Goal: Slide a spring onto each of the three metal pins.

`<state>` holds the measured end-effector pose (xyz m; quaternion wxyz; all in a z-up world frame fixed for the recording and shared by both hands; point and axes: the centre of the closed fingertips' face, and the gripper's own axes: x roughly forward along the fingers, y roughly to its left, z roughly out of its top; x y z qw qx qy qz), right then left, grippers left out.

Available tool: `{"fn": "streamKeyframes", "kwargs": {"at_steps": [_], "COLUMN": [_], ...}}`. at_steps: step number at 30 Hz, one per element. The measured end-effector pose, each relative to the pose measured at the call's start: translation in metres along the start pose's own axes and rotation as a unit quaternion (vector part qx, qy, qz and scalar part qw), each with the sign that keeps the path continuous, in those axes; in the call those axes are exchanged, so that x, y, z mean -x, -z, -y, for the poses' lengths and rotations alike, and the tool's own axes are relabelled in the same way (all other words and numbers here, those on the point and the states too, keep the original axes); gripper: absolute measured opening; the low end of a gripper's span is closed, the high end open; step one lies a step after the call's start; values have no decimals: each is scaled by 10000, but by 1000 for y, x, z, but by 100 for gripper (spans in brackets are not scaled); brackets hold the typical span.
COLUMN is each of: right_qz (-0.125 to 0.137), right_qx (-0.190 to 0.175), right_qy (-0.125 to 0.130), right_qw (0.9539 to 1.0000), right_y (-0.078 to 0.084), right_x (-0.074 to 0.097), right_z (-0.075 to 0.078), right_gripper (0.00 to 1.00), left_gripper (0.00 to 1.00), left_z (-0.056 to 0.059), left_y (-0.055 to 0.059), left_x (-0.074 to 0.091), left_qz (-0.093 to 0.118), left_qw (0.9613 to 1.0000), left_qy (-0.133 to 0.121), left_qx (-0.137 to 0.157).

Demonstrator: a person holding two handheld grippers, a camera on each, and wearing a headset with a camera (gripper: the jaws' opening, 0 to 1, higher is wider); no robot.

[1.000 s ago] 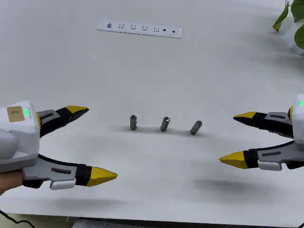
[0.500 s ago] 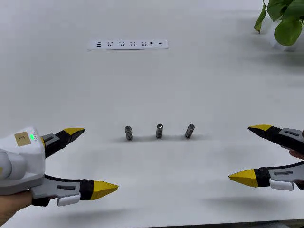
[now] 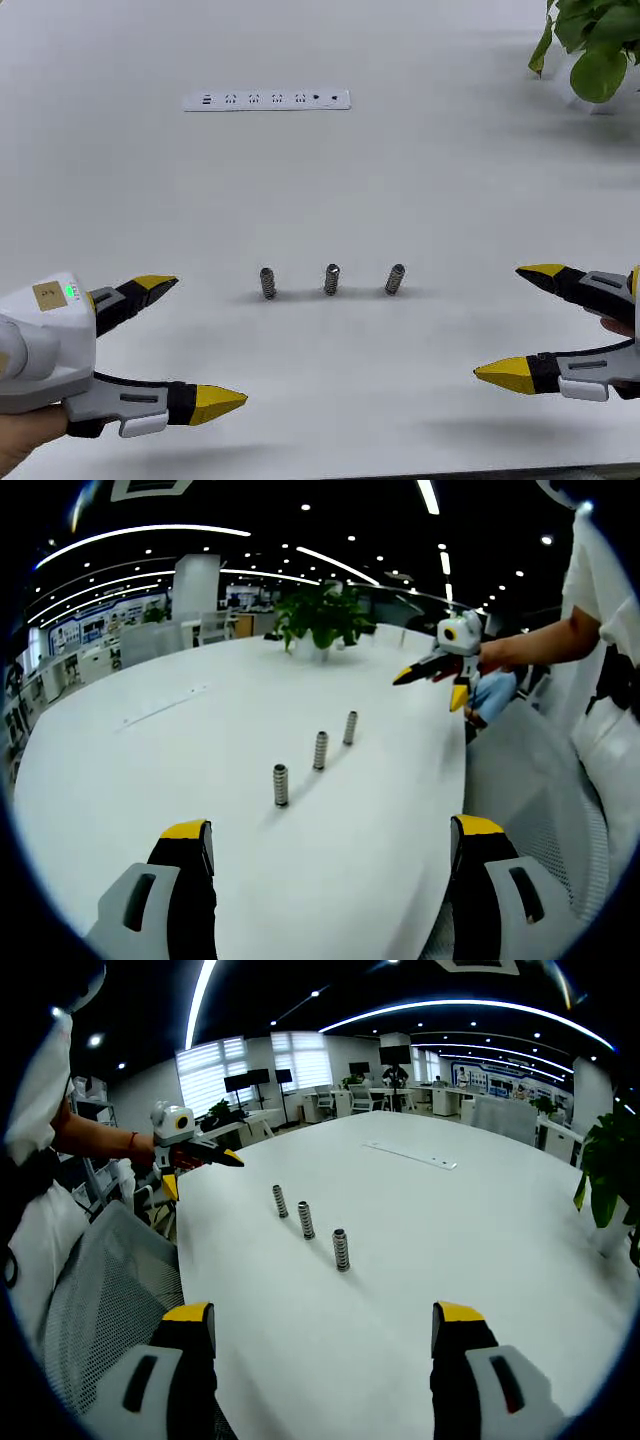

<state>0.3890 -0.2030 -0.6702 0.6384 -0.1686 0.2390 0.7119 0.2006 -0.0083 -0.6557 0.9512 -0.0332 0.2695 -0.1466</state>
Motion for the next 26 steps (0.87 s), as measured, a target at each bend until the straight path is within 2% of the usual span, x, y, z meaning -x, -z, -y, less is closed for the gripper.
{"fn": "streamKeyframes", "kwargs": {"at_steps": [4, 12, 26], "right_qz": [-9, 5, 1], "right_qx": [24, 45, 80], "right_qy": [-36, -17, -32], "right_qw": [10000, 10000, 10000], "right_y": [-3, -5, -9], "right_x": [-3, -1, 0], "right_z": [-7, -4, -7], "right_gripper": [90, 90, 90], "left_gripper": [100, 100, 100], "left_z": [2, 5, 3], "left_y": [-1, -1, 0], "left_x": [-1, -4, -5], "left_qz": [30, 42, 62], "left_qw": [10000, 10000, 9999], "left_qy": [9, 68, 100], "left_qx": [10, 12, 24]}}
